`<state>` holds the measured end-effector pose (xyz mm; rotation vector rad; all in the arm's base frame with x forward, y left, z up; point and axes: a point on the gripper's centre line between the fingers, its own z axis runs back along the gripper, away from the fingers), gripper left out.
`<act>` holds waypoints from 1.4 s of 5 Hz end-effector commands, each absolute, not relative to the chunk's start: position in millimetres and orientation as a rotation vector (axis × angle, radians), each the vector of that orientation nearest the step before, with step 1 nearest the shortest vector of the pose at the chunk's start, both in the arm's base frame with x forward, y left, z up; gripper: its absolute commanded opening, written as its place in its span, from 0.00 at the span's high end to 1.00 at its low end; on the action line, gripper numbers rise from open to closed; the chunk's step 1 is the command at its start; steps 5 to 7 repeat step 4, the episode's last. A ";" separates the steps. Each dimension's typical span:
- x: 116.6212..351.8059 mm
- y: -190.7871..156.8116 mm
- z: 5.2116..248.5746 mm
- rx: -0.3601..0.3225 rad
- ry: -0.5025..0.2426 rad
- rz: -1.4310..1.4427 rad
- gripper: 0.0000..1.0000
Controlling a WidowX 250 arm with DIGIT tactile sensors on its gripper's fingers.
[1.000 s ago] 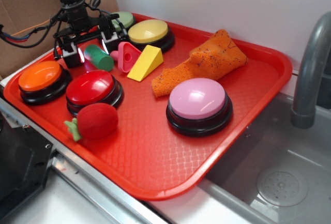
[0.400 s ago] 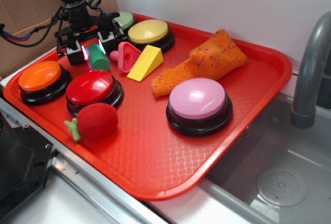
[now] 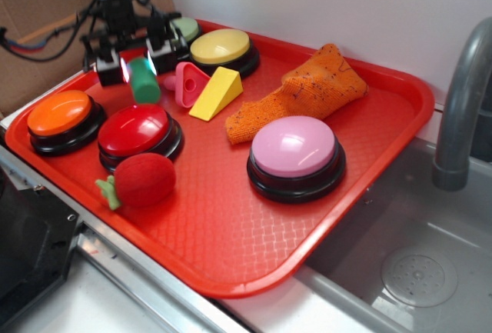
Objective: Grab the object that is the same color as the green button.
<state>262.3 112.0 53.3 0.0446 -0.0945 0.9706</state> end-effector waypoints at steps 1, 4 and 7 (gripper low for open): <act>266.1 70.1 143.9 0.047 -0.088 0.471 1.00; 237.7 11.4 141.5 -0.015 -0.008 0.130 1.00; 237.7 11.4 141.5 -0.015 -0.008 0.130 1.00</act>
